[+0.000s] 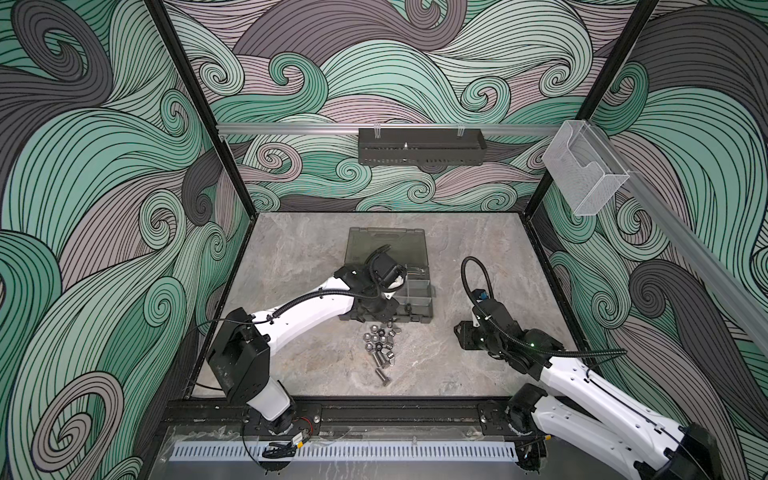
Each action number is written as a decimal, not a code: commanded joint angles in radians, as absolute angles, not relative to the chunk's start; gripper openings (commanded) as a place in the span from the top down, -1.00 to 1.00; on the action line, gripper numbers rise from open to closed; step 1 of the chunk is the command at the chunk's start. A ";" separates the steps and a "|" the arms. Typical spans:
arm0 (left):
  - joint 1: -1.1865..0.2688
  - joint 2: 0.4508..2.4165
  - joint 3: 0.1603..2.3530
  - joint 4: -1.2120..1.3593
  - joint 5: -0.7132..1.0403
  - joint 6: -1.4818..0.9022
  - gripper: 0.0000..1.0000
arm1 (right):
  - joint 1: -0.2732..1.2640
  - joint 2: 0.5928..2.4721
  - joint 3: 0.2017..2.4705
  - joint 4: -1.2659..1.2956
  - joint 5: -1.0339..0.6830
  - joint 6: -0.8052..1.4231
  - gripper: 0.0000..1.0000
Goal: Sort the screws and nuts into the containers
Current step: 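Carry the black nut with the left gripper over the nearest compartment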
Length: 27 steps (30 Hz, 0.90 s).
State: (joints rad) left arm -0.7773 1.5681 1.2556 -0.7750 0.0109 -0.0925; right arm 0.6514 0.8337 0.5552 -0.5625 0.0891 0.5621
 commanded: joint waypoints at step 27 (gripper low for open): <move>-0.549 1.624 1.175 -0.710 0.149 -0.052 0.40 | 0.647 0.966 0.650 -0.574 0.051 0.569 0.24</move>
